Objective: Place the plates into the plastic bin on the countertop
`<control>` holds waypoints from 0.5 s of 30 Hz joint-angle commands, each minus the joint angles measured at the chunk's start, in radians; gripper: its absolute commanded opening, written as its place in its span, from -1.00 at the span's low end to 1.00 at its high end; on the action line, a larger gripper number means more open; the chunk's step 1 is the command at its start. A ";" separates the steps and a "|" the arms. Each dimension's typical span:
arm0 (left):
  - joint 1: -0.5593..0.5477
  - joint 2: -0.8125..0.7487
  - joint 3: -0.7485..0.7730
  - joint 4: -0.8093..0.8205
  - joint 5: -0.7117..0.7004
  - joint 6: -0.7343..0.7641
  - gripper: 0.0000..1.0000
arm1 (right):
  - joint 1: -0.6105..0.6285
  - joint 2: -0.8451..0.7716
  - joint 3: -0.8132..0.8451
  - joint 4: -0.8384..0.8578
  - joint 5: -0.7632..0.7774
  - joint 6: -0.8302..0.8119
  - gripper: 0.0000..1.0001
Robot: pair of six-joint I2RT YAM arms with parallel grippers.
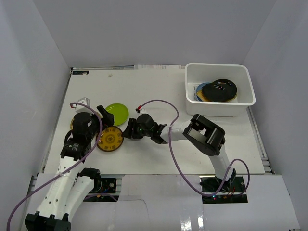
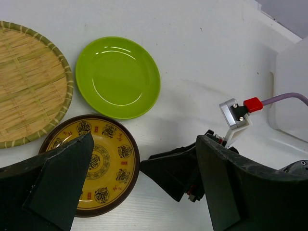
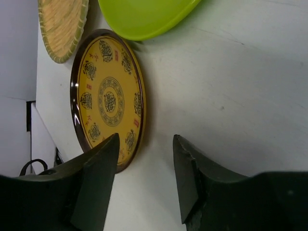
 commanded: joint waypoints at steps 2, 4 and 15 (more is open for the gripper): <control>0.005 0.012 0.026 -0.007 -0.023 -0.010 0.96 | 0.009 0.085 0.091 0.102 -0.046 0.090 0.02; 0.005 0.012 0.024 -0.002 -0.013 -0.007 0.96 | 0.018 0.111 0.123 0.053 -0.025 0.084 -0.08; 0.005 0.002 0.021 0.021 0.026 0.004 0.96 | 0.023 -0.114 -0.057 0.044 0.119 -0.002 -0.77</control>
